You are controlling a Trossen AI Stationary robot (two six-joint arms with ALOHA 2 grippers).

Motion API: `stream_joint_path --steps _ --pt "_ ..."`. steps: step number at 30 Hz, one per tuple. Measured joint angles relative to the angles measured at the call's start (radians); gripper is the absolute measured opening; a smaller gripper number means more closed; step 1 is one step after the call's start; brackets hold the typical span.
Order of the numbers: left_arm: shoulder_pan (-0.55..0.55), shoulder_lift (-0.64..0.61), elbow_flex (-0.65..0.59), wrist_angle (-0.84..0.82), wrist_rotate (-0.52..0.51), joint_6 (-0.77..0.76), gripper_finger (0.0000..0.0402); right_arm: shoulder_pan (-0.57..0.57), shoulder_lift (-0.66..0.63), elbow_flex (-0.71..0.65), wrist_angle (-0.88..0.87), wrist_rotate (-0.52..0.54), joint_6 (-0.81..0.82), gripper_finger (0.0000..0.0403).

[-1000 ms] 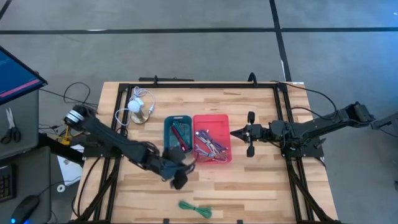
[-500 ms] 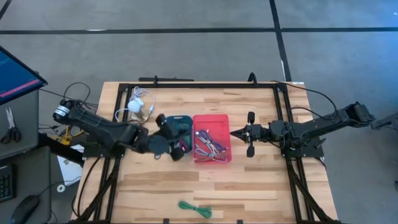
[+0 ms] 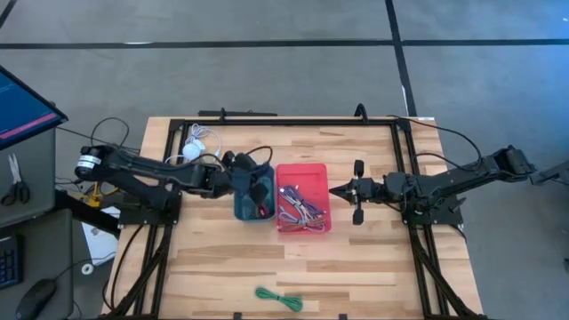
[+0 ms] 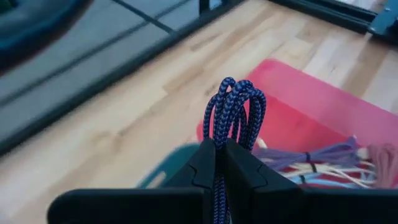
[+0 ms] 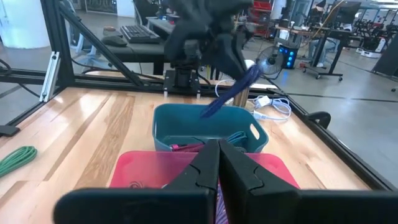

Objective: Pick & Place USB Port
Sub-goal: Put the patterned violet charger cable into the blue bin

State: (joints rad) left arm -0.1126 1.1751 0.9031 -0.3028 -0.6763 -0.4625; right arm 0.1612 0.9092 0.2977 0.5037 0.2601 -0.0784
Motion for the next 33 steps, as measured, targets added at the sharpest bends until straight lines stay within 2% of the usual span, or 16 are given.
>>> stream_joint_path --steps 3,15,24,33 --pt "0.021 0.000 -0.052 0.049 0.057 -0.035 0.0012 0.000 0.000 0.000 0.000 0.000 0.000 0.0003" --pt "0.028 0.000 -0.232 0.155 0.130 -0.215 0.0012 0.000 0.000 0.000 -0.002 0.000 0.000 0.0003" --pt "0.028 0.000 -0.305 0.250 0.132 -0.253 0.0014 0.000 0.000 0.000 -0.002 0.001 0.000 0.0003" --pt "0.031 0.000 -0.311 0.255 0.132 -0.253 0.0067 0.000 0.000 0.000 -0.002 0.001 0.000 0.0003"
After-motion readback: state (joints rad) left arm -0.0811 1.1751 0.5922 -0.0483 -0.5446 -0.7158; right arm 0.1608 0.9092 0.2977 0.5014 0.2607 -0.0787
